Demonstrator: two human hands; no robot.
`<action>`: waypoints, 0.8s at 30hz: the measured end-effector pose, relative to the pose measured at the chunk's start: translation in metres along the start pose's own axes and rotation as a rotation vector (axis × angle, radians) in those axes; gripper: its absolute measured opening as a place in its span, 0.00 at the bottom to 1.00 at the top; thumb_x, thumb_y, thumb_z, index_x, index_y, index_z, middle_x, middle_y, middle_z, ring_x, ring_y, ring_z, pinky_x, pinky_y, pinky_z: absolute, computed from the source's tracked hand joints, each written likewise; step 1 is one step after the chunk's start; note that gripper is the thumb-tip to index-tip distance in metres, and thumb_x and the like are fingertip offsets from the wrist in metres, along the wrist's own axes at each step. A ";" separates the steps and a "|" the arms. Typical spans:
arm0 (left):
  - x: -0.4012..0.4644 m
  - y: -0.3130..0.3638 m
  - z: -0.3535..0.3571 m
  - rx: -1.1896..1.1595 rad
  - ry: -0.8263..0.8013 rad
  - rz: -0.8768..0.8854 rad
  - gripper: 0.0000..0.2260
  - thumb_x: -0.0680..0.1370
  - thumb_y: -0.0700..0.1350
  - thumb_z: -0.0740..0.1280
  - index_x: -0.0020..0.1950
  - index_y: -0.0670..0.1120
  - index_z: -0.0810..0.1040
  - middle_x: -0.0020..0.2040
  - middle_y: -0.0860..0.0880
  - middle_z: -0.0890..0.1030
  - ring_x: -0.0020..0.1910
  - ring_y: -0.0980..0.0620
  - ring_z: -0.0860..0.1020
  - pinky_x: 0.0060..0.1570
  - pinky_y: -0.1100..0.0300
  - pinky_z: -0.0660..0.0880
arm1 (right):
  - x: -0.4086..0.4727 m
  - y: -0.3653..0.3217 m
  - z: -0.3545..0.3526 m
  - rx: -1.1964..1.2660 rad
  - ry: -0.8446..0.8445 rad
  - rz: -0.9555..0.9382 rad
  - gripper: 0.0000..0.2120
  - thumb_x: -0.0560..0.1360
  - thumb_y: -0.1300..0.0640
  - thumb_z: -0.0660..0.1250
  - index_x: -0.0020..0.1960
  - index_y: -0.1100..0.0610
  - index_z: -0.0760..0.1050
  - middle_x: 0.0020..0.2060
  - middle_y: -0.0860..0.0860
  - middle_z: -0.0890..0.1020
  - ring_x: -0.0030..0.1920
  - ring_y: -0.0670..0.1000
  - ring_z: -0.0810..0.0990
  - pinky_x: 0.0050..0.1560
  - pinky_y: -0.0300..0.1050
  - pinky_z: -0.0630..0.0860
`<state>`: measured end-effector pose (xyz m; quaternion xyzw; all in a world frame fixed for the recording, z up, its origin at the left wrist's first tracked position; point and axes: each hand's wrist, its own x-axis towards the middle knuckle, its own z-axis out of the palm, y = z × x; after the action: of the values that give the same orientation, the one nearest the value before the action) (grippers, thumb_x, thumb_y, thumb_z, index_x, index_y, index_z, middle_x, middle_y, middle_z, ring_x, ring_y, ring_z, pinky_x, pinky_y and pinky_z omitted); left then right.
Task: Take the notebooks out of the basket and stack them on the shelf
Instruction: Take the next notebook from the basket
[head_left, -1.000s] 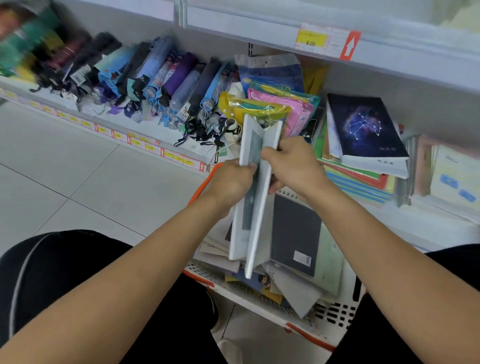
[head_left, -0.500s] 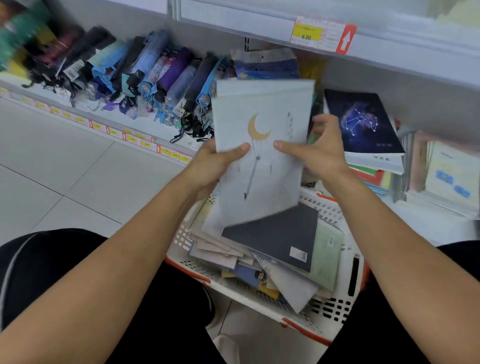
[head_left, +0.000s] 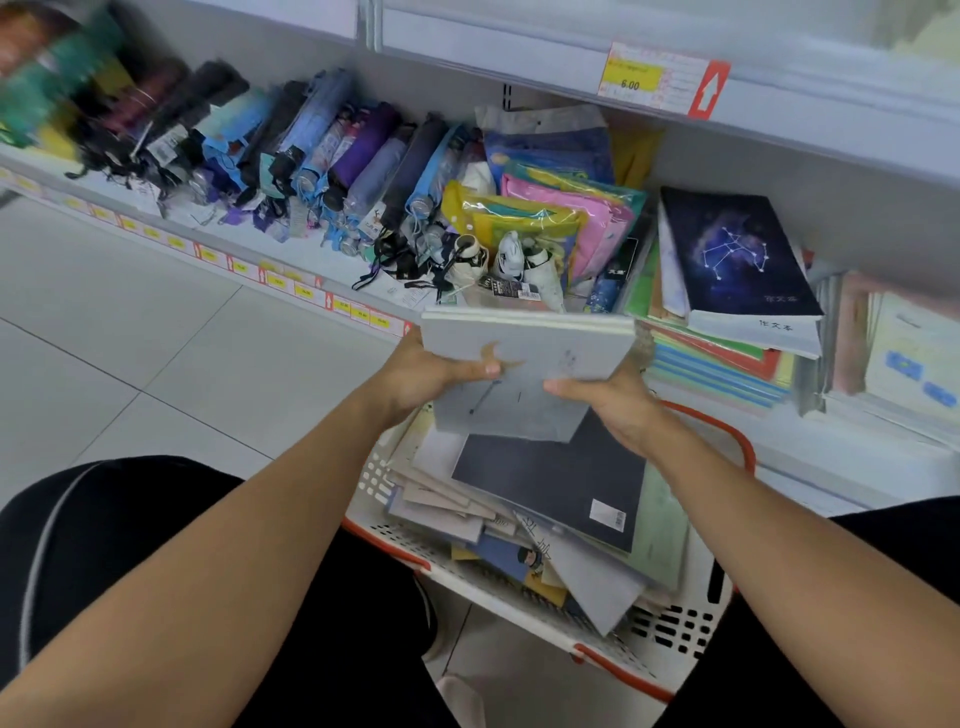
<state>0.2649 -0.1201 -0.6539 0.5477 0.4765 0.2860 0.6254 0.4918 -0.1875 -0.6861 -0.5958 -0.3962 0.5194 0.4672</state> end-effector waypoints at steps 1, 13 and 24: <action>0.000 -0.009 0.000 0.014 0.016 -0.016 0.18 0.64 0.35 0.80 0.52 0.45 0.83 0.50 0.48 0.86 0.51 0.52 0.83 0.53 0.57 0.78 | -0.002 0.009 0.002 -0.025 -0.004 0.028 0.25 0.61 0.65 0.81 0.55 0.52 0.80 0.54 0.52 0.85 0.56 0.51 0.83 0.62 0.57 0.78; 0.004 0.025 -0.017 -0.148 0.072 0.086 0.17 0.69 0.38 0.77 0.56 0.46 0.82 0.55 0.48 0.84 0.56 0.49 0.82 0.57 0.52 0.77 | 0.004 -0.044 0.011 -0.010 -0.023 -0.079 0.14 0.70 0.65 0.76 0.54 0.53 0.82 0.48 0.46 0.87 0.51 0.46 0.85 0.54 0.43 0.80; 0.001 0.196 -0.041 -0.183 0.062 0.366 0.18 0.76 0.45 0.70 0.64 0.42 0.76 0.59 0.46 0.83 0.56 0.47 0.82 0.51 0.57 0.80 | -0.002 -0.196 0.018 0.125 0.143 -0.416 0.13 0.75 0.63 0.71 0.59 0.58 0.79 0.52 0.50 0.86 0.54 0.49 0.84 0.53 0.45 0.81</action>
<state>0.2602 -0.0557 -0.4639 0.5572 0.3601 0.4535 0.5951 0.4758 -0.1382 -0.4962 -0.5064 -0.4435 0.3921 0.6270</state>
